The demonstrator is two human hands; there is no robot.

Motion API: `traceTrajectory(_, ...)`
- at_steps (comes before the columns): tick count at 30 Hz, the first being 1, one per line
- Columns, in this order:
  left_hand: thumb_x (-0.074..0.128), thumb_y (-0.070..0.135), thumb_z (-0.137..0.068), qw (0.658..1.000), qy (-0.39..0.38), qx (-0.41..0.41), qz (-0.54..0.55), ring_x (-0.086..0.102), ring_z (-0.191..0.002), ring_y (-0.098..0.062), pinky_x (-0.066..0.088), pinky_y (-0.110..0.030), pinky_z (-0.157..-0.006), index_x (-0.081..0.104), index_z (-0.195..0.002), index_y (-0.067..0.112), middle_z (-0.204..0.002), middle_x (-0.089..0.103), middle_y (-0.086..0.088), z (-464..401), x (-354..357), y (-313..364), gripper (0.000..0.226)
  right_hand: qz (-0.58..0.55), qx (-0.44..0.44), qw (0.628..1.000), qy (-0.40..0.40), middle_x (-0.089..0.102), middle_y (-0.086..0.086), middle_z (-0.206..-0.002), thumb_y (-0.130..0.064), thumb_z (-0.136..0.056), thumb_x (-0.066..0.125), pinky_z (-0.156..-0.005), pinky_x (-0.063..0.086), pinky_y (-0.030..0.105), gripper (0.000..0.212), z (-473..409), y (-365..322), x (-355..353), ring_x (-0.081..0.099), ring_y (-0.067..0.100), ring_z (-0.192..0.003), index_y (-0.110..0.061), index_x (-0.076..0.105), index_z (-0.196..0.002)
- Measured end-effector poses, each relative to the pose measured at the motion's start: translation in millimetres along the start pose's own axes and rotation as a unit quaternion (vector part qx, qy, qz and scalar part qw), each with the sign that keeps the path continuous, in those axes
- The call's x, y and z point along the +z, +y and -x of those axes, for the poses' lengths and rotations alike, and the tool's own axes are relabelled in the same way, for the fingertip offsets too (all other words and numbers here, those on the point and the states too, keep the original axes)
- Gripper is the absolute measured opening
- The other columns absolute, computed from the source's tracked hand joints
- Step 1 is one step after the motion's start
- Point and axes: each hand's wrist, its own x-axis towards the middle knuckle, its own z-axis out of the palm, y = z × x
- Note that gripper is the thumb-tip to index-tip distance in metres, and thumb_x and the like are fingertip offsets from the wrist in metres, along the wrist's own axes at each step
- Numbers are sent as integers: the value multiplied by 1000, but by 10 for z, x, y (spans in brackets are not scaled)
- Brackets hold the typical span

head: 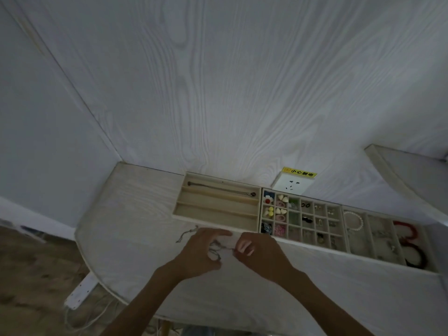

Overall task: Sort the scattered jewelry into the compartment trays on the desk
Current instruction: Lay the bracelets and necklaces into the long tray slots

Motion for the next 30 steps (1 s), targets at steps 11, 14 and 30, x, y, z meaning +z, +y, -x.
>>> traceTrajectory(11,68,25,-85,992,-32,96,72,66,-82,-4,45,-11,-79,72,-93,17,-84,71,7,-63,-592,854,12,98,-72,992,-30,56,-14,-83,-29,-88,59,-70,48,22,5,50,-787,-1040,54,0,-73,-24,59,-88)
traceTrajectory(14,63,29,-88,993,-43,101,50,65,-85,-1,44,-9,-80,71,-91,22,-85,71,8,-55,-840,1041,10,57,-81,995,-2,59,-7,-89,-30,-86,63,-70,49,20,8,116,-927,-1262,57,5,-79,-24,59,-87)
traceTrajectory(30,63,31,-87,991,-15,122,-57,65,-86,-3,48,-26,-83,73,-100,25,-88,72,16,-90,-1311,1132,17,-49,-29,992,115,63,-4,-91,-24,-88,58,-68,50,16,5,316,-1074,-1656,61,3,-76,-22,57,-83)
